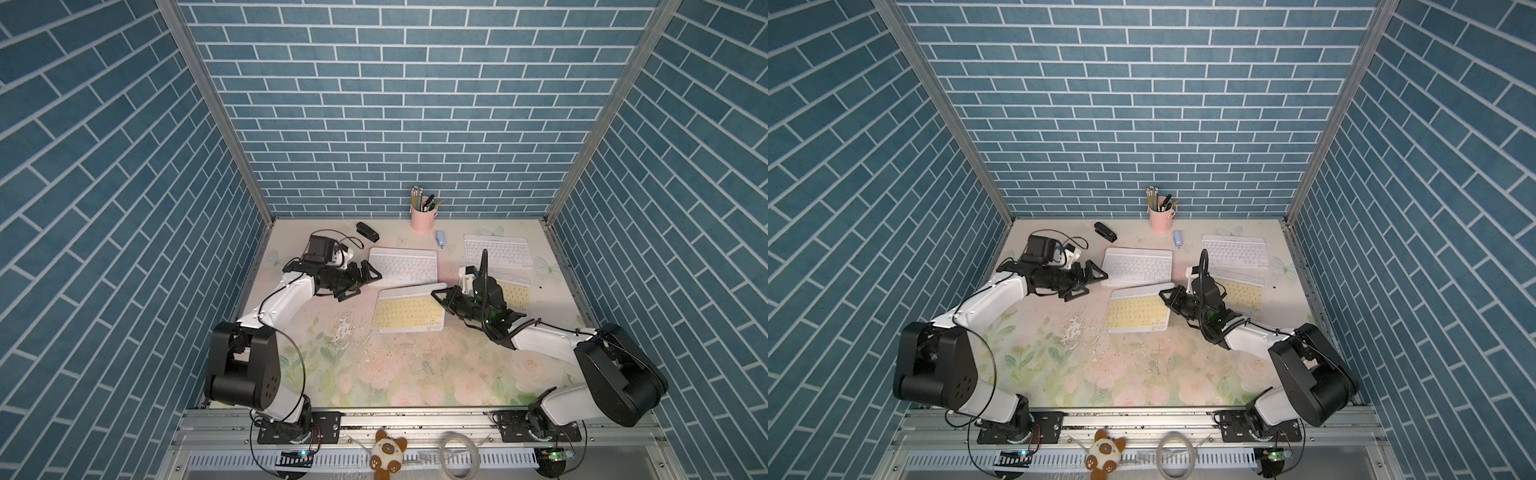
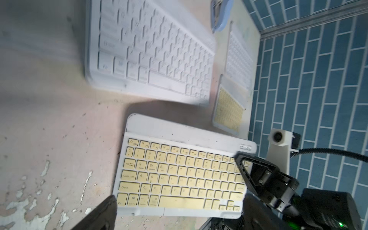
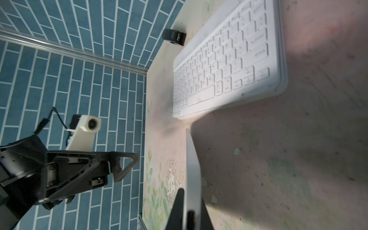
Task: Stack the numeric keypads
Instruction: Pick up the numeric keypad from the center of the board, then place the numeric keypad at the numeric keypad.
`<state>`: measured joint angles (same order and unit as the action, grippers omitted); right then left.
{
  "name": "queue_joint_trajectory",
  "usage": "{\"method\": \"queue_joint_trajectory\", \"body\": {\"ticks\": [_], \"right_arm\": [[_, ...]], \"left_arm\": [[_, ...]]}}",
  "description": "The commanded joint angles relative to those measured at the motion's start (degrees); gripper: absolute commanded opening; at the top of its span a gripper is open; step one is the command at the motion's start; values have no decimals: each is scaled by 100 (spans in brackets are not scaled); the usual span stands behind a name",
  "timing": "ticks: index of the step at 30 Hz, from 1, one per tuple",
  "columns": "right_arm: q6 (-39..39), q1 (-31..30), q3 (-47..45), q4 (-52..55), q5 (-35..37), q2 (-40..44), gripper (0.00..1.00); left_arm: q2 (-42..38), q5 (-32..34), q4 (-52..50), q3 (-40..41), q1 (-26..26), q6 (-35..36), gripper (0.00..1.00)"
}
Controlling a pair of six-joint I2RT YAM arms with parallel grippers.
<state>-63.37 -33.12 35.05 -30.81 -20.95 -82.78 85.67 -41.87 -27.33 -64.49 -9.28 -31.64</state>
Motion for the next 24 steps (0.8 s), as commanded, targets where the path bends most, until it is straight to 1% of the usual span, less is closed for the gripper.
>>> {"method": "queue_joint_trajectory", "body": {"ticks": [1, 5, 9, 15, 18, 24], "right_arm": [[371, 282, 587, -432, -984, -14, 0], [284, 571, 1116, -609, -1596, -423, 0], [194, 854, 1531, -945, -1798, -958, 0], [-275, 1157, 2307, -2185, -2263, -2313, 0], [-532, 1236, 2600, -2771, -2366, -2966, 0], [-563, 1348, 3002, -2835, -2396, -3721, 0]], "left_arm": [[0, 20, -483, -176, 77, 165, 100], [98, 12, -355, -179, 75, 114, 99], [300, -5, -192, -204, 76, 52, 100], [534, -67, 36, -247, 75, -52, 100], [604, -66, 18, -300, 77, -13, 99], [689, -45, -35, -332, 77, 80, 100]]}}
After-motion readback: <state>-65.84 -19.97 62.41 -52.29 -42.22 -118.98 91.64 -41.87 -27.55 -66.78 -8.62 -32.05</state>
